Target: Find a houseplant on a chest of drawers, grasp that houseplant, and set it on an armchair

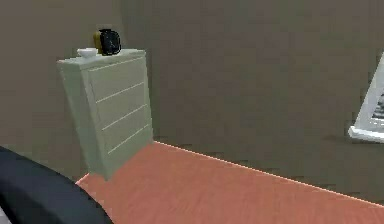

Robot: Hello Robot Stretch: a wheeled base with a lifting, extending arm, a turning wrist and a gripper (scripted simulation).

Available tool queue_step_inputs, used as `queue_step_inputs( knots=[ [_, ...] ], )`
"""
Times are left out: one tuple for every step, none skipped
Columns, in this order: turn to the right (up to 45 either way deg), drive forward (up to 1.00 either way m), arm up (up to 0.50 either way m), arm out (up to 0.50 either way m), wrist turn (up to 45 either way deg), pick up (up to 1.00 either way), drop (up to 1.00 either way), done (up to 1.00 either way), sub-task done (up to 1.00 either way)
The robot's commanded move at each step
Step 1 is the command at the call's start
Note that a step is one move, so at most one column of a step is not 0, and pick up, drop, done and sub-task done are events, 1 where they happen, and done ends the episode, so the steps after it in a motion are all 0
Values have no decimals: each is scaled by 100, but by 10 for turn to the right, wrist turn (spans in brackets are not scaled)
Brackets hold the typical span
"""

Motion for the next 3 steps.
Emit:
queue_step_inputs(
  knots=[
    [-450,0,0,0,0,0,0,0,0],
    [-390,0,0,0,0,0,0,0,0],
    [450,0,0,0,0,0,0,0,0]
  ],
)
